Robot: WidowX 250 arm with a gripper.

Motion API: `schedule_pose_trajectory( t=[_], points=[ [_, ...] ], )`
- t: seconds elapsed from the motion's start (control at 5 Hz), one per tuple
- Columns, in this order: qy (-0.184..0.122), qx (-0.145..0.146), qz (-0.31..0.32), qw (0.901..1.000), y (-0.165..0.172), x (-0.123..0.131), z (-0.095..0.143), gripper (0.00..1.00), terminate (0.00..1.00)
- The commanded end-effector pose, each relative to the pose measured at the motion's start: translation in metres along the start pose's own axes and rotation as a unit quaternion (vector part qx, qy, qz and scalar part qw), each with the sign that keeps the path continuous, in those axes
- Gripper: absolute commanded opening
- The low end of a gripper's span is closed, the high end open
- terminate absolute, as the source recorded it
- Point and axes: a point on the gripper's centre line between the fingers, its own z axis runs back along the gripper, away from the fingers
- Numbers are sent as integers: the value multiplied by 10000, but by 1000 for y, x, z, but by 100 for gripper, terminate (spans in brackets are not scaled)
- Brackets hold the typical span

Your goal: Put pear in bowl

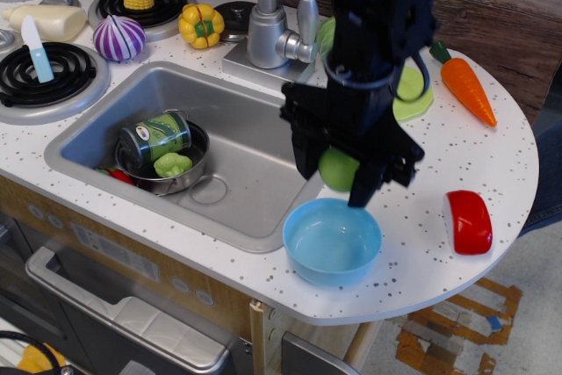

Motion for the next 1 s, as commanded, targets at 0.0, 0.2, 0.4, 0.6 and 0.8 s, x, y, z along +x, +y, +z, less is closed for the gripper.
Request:
schedule_pose_trajectory(
  t=[0.0, 0.2, 0.4, 0.6, 0.8],
  points=[
    [-221, -109, 28, 9997, -3, -4, -1, 0, 0],
    [-221, -109, 28, 9997, -3, -4, -1, 100, 0],
    [-221, -109, 28, 9997, -3, -4, -1, 100, 0],
    [-221, -109, 28, 9997, -3, -4, -1, 100, 0],
    [-221, -109, 28, 9997, -3, -4, -1, 100, 100]
  ],
)
